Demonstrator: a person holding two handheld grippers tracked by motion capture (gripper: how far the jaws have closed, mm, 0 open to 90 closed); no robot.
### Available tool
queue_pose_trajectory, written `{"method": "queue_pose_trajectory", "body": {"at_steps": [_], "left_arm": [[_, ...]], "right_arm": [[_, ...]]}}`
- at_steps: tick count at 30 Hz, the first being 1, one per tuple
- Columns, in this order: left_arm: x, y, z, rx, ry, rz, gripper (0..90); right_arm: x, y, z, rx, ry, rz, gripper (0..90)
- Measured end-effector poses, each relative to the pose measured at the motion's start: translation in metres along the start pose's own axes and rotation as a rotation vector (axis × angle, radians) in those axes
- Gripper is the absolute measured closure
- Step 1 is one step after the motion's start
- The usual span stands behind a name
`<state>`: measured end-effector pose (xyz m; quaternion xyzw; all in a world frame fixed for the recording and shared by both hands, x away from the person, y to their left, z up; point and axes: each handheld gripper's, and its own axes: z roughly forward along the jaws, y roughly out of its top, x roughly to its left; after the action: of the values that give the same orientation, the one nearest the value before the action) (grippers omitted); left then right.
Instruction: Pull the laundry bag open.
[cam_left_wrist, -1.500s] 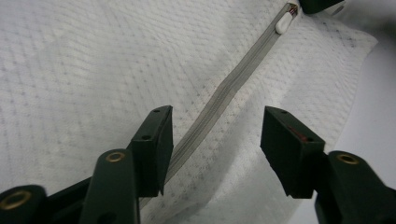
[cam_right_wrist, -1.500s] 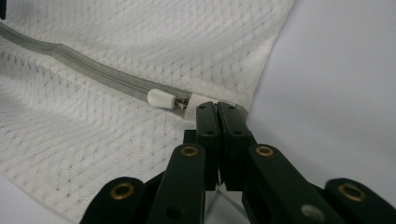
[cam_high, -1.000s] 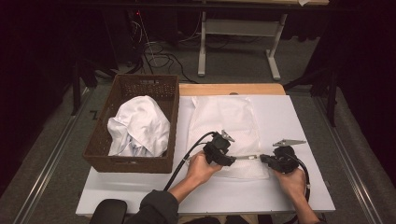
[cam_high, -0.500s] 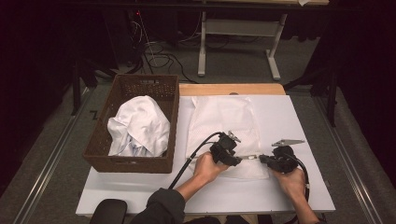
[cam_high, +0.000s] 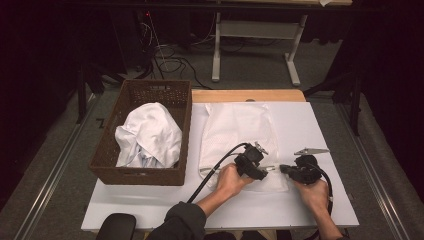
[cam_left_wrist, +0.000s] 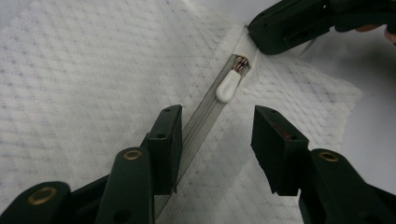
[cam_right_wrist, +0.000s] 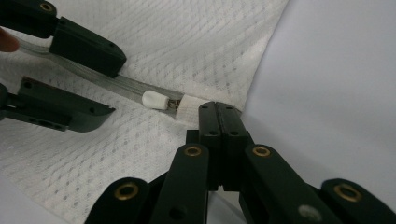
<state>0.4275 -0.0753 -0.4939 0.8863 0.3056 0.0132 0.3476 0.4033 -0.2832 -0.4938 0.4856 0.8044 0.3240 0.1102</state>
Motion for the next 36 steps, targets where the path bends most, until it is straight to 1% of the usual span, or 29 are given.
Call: {"method": "queue_pose_trajectory", "body": {"at_steps": [2, 4, 5, 6, 10, 15, 17, 18, 20, 21, 22, 26, 29, 30, 32, 34, 36], "left_arm": [[0.0, 0.002, 0.004, -0.007, -0.005, -0.006, 54.3], [0.001, 0.002, 0.004, -0.014, -0.009, -0.012, 57.0], [0.002, 0.002, 0.005, -0.022, -0.019, -0.024, 57.0], [0.004, 0.002, 0.006, -0.033, -0.035, -0.046, 59.5], [0.004, 0.003, 0.009, -0.049, -0.04, -0.053, 64.6], [0.005, 0.004, 0.011, -0.056, -0.056, -0.064, 67.8], [0.004, 0.005, 0.01, -0.061, -0.06, -0.062, 70.6], [0.002, 0.005, 0.011, -0.066, -0.073, -0.059, 71.0], [0.001, 0.005, 0.011, -0.063, -0.076, -0.059, 71.4], [0.0, 0.006, 0.012, -0.061, -0.08, -0.048, 71.6], [-0.001, 0.006, 0.012, -0.064, -0.081, -0.045, 72.3], [-0.001, 0.007, 0.013, -0.072, -0.099, -0.055, 74.7], [-0.001, 0.007, 0.014, -0.073, -0.104, -0.053, 75.6], [-0.002, 0.007, 0.014, -0.078, -0.111, -0.05, 75.6], [-0.004, 0.008, 0.015, -0.08, -0.112, -0.045, 76.2], [-0.008, 0.01, 0.015, -0.08, -0.106, -0.025, 76.3], [-0.008, 0.01, 0.016, -0.08, -0.108, -0.022, 76.5]], "right_arm": [[0.001, 0.0, 0.002, 0.011, 0.007, 0.001, 90.0], [0.001, 0.0, 0.002, 0.01, 0.011, 0.003, 90.0], [0.001, 0.0, 0.002, 0.01, 0.011, 0.003, 90.0], [0.001, 0.0, 0.002, 0.013, 0.013, 0.01, 90.0], [0.0, 0.0, 0.002, 0.014, 0.013, 0.011, 90.0], [0.0, 0.0, 0.002, 0.013, 0.018, 0.015, 90.0], [0.0, -0.001, 0.002, 0.013, 0.019, 0.015, 90.0], [0.0, 0.0, 0.002, 0.013, 0.019, 0.017, 90.0], [0.0, 0.0, 0.002, 0.013, 0.02, 0.018, 90.0], [0.0, 0.0, 0.002, 0.013, 0.02, 0.018, 90.0], [0.0, 0.0, 0.002, 0.014, 0.019, 0.016, 90.0], [0.0, 0.0, 0.003, 0.013, 0.021, 0.02, 90.0], [0.0, 0.0, 0.002, 0.016, 0.022, 0.021, 90.0], [0.0, 0.0, 0.003, 0.013, 0.021, 0.021, 90.0], [0.0, 0.0, 0.002, 0.015, 0.021, 0.02, 90.0], [0.0, 0.0, 0.002, 0.016, 0.021, 0.021, 90.0], [0.0, 0.0, 0.002, 0.016, 0.022, 0.021, 90.0]]}}
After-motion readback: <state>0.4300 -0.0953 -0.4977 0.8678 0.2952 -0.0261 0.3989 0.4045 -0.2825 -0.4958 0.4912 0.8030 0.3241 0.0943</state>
